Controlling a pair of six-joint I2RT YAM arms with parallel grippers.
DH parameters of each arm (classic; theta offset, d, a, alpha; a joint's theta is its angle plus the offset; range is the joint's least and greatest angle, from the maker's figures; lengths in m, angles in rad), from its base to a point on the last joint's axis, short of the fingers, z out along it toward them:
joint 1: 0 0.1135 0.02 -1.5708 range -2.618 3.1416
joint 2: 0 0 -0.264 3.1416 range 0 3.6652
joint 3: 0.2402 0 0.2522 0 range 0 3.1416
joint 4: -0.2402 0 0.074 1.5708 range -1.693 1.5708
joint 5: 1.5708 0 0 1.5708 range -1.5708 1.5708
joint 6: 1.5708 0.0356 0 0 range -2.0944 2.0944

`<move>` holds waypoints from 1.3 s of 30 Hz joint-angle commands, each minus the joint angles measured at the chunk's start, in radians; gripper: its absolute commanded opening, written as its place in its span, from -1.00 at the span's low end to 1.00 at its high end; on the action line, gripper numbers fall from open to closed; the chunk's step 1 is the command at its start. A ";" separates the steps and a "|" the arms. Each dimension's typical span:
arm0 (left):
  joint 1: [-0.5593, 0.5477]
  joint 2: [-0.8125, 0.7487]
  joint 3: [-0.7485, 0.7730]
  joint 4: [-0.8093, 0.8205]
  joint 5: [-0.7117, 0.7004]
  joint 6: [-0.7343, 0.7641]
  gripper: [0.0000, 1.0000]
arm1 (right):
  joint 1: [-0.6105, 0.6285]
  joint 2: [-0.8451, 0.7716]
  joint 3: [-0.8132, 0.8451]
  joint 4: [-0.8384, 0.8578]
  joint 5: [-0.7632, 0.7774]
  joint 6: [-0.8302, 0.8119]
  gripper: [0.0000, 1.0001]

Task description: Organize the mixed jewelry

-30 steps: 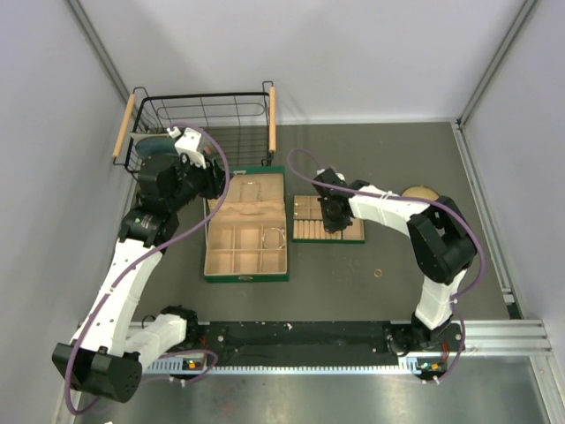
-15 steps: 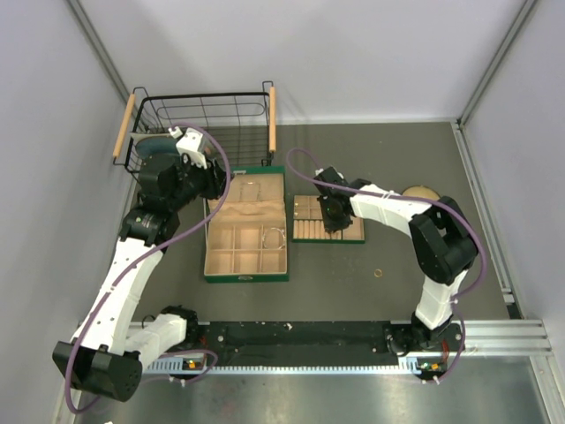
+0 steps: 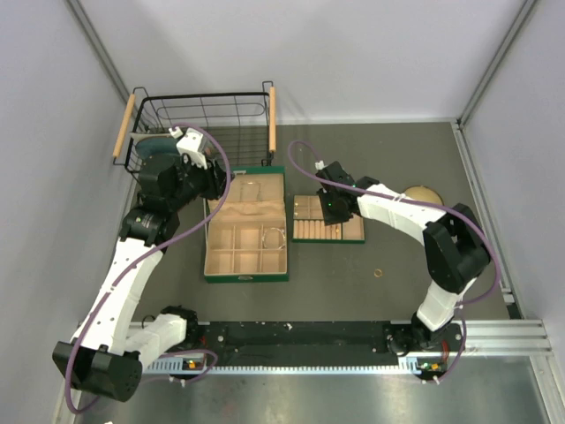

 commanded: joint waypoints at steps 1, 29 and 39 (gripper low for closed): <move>0.008 -0.010 -0.005 0.039 0.041 0.006 -0.28 | -0.013 -0.093 0.033 0.023 0.045 -0.075 -0.55; 0.006 -0.056 -0.083 -0.070 0.407 0.282 -0.14 | -0.085 -0.527 -0.506 -0.143 -0.192 -0.842 -0.45; 0.006 -0.062 -0.103 -0.067 0.379 0.287 -0.13 | -0.085 -0.478 -0.526 -0.143 -0.211 -0.854 -0.40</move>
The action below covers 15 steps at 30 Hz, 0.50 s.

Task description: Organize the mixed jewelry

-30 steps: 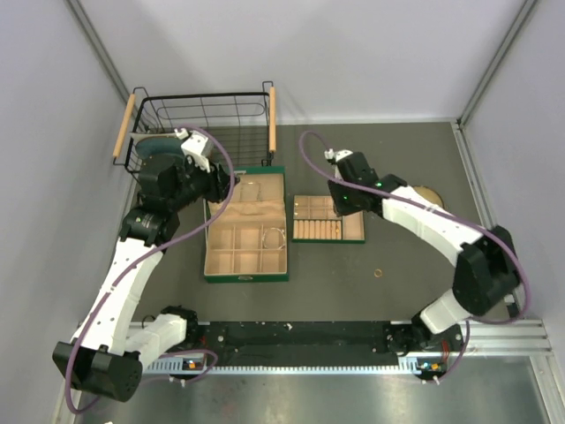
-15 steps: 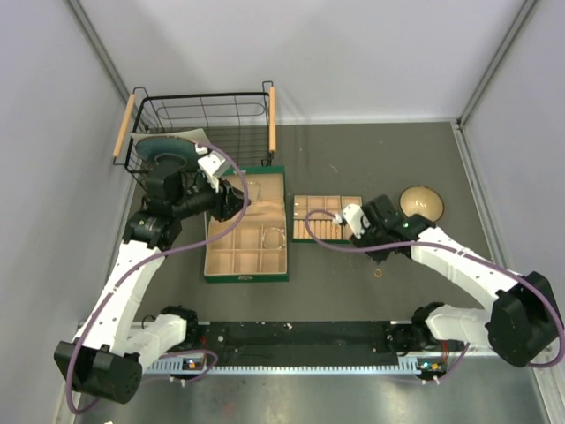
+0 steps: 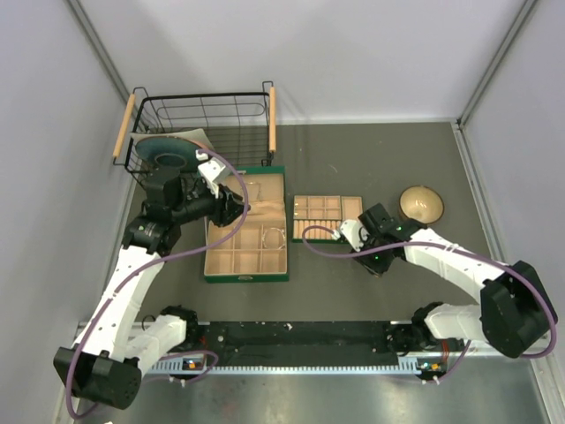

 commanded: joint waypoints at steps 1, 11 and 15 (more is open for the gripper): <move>0.004 -0.011 -0.008 0.023 -0.007 0.014 -0.13 | -0.008 0.014 -0.007 0.010 -0.022 -0.021 -0.40; 0.004 -0.007 -0.009 0.037 -0.016 0.018 -0.13 | -0.010 0.065 -0.016 0.013 -0.023 -0.033 -0.41; 0.004 -0.004 -0.009 0.042 -0.016 0.013 -0.13 | -0.010 0.072 -0.019 0.017 -0.016 -0.033 -0.43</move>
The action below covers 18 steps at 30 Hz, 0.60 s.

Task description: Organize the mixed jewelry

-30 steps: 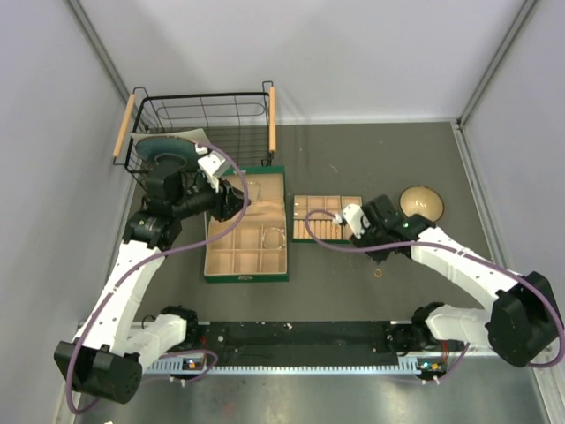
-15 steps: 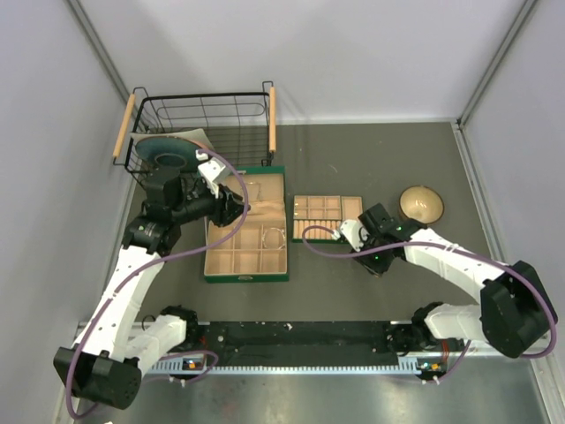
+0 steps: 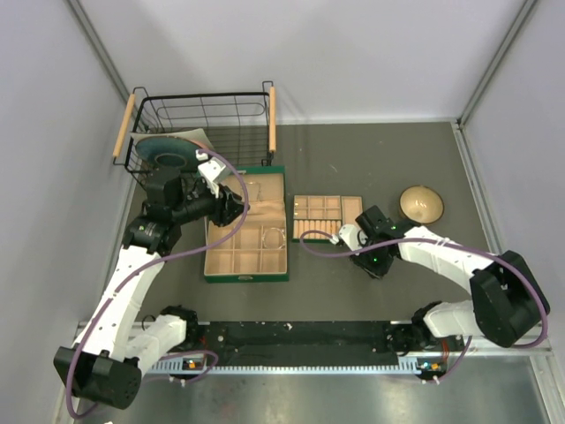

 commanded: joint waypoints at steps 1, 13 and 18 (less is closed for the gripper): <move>0.004 -0.004 -0.002 0.043 0.004 0.014 -0.13 | -0.009 0.007 -0.008 0.017 -0.004 -0.014 -0.44; 0.004 -0.007 -0.001 0.043 0.004 0.016 -0.13 | -0.017 0.054 -0.014 0.045 0.011 -0.013 -0.52; 0.004 -0.009 -0.004 0.043 0.005 0.017 -0.13 | -0.017 0.074 -0.014 0.059 0.014 -0.009 -0.60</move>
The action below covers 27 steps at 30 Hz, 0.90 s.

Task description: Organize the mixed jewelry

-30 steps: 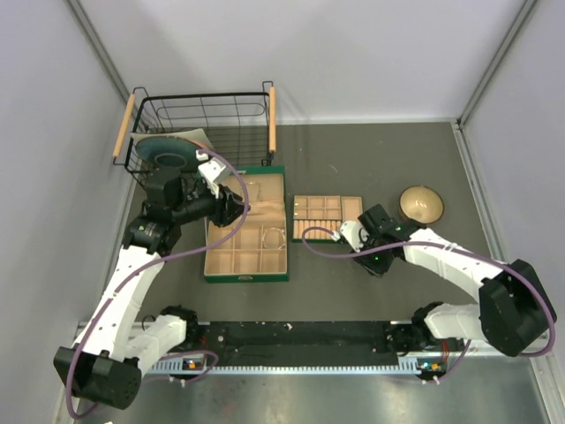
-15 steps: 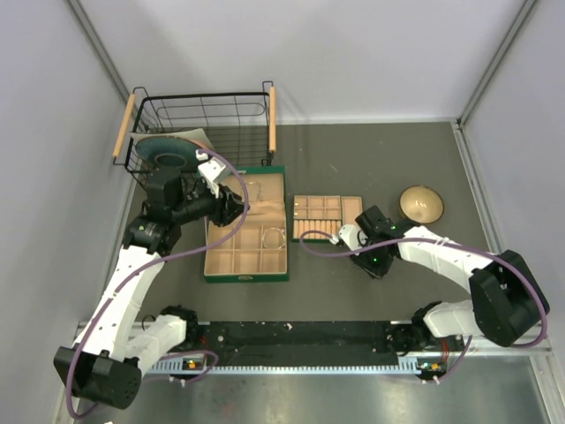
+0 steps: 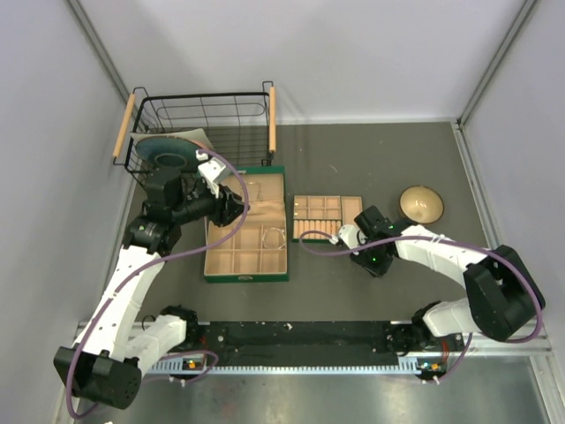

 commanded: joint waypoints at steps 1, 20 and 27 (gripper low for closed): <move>0.004 -0.012 -0.005 0.043 0.007 0.017 -0.13 | -0.009 0.035 -0.009 0.027 -0.005 -0.007 -0.64; 0.004 0.002 -0.029 0.076 0.085 0.028 -0.13 | -0.009 -0.068 0.182 -0.116 -0.177 0.007 -1.00; 0.004 0.009 -0.040 0.101 0.105 0.020 -0.13 | -0.009 0.016 0.262 -0.143 -0.334 0.013 -1.00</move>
